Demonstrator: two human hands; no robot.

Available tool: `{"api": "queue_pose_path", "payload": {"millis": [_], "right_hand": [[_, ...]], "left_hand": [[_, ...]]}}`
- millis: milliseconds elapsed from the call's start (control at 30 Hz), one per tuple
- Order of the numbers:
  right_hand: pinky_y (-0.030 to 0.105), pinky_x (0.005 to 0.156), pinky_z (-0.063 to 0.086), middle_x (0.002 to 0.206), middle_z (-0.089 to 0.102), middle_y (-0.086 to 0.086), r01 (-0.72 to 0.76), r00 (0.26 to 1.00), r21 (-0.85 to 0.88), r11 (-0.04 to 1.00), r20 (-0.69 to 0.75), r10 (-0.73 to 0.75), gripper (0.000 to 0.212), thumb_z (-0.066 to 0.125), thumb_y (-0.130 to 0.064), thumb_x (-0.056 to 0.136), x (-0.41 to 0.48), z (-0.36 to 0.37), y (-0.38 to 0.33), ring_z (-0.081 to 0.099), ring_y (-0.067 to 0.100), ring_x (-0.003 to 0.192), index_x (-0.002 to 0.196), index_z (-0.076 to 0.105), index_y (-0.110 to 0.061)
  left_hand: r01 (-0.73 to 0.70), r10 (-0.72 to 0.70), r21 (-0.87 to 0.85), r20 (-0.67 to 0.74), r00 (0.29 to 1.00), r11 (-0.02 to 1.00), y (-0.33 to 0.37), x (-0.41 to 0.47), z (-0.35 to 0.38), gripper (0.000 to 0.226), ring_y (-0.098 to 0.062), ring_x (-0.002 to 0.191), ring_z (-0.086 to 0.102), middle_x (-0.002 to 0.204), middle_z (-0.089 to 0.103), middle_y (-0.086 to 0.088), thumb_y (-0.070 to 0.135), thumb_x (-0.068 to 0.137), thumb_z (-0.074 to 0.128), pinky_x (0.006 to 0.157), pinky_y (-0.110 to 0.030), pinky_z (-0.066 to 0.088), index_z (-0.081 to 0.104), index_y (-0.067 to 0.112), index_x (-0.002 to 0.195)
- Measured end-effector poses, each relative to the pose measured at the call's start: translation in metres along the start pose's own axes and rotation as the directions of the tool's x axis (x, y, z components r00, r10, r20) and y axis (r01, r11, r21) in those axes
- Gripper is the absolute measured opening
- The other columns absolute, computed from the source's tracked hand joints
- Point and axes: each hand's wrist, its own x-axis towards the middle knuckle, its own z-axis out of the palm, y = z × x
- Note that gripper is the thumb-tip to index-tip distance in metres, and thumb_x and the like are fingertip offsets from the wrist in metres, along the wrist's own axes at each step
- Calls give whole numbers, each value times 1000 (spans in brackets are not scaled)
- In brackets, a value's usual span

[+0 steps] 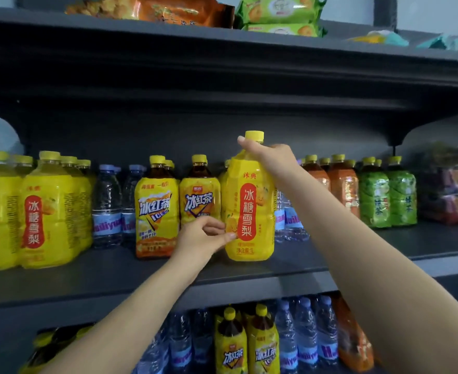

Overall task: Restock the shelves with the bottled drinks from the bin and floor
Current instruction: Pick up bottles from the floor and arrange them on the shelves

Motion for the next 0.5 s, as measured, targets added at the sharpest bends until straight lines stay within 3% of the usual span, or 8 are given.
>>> {"api": "queue_pose_path", "payload": {"millis": [167, 333, 500], "right_hand": [[36, 87, 50, 99, 55, 4, -50, 998, 136, 989, 55, 42, 61, 74, -59, 67, 30, 9, 29, 57, 20, 90, 98, 49, -12], [39, 91, 50, 110, 61, 8, -80, 996, 178, 981, 52, 72, 75, 75, -61, 63, 43, 25, 43, 61, 25, 101, 109, 59, -4], [38, 89, 49, 116, 62, 10, -51, 998, 161, 986, 56, 42, 75, 70, -63, 68, 46, 34, 47, 59, 26, 107, 115, 59, -5]], "left_hand": [[-8, 15, 149, -46, 999, 989, -7, 20, 15, 22, -8, 72, 59, 78, 61, 3, 14, 72, 79, 67, -23, 52, 61, 14, 83], [47, -30, 204, -87, 996, 978, -18, 32, 17, 21, -11, 69, 58, 75, 61, 1, 16, 71, 80, 68, -26, 50, 61, 15, 79], [74, -54, 213, -99, 994, 974, -25, 36, 15, 22, -18, 75, 62, 74, 62, 1, 19, 69, 81, 78, -34, 52, 60, 17, 76]]}}
